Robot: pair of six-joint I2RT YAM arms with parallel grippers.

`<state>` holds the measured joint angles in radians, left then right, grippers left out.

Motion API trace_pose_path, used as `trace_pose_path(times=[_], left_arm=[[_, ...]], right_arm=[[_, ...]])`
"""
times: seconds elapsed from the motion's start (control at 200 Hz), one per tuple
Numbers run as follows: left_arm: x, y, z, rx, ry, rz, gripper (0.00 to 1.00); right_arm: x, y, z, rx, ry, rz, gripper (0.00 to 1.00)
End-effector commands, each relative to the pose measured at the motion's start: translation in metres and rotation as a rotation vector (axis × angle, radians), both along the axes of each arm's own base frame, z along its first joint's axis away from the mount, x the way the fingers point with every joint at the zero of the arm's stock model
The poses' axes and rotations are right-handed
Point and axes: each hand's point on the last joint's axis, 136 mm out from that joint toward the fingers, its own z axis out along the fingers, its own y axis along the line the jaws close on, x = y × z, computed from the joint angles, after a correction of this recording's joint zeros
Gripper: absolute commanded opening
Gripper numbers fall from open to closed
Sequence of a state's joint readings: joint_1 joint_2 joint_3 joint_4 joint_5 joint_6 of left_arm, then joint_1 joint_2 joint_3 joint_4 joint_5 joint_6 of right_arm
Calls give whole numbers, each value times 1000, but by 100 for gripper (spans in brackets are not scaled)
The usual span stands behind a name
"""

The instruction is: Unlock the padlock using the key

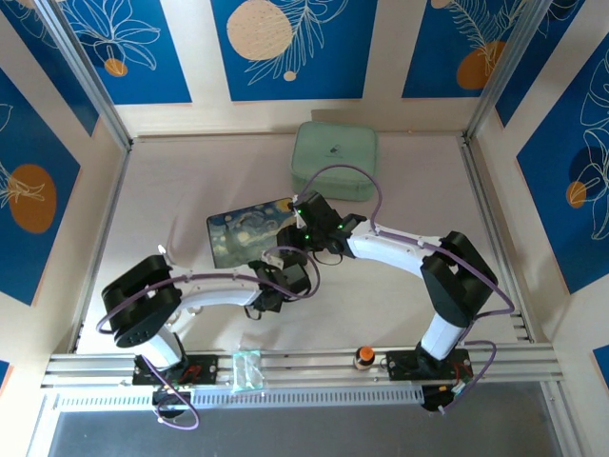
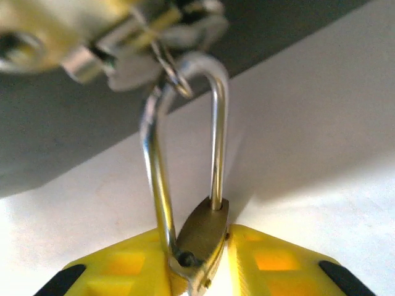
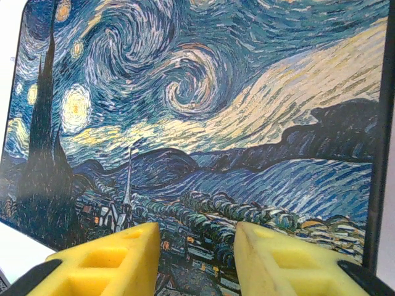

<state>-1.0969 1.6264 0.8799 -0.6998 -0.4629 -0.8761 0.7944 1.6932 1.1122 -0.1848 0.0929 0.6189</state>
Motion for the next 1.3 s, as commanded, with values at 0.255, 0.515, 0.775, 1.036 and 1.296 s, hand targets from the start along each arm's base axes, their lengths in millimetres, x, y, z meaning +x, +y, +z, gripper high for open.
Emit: trace_pose_path(times=[0.255, 0.515, 0.775, 1.036, 1.296], left_arm=[[-12, -1, 8, 13, 26, -15, 33], [-13, -12, 12, 21, -8, -44, 28], [-18, -25, 12, 47, 5, -78, 31], [-13, -45, 55, -210, -92, -117, 66], [-2, -25, 133, -522, -274, -97, 99]], right_arm=[[-20, -15, -50, -102, 161, -17, 39], [-22, -16, -54, -103, 169, -20, 39], [-23, -15, -54, -97, 174, -17, 38], [-20, -15, -15, 35, 70, -5, 47], [-13, -36, 41, 58, -104, -29, 99]])
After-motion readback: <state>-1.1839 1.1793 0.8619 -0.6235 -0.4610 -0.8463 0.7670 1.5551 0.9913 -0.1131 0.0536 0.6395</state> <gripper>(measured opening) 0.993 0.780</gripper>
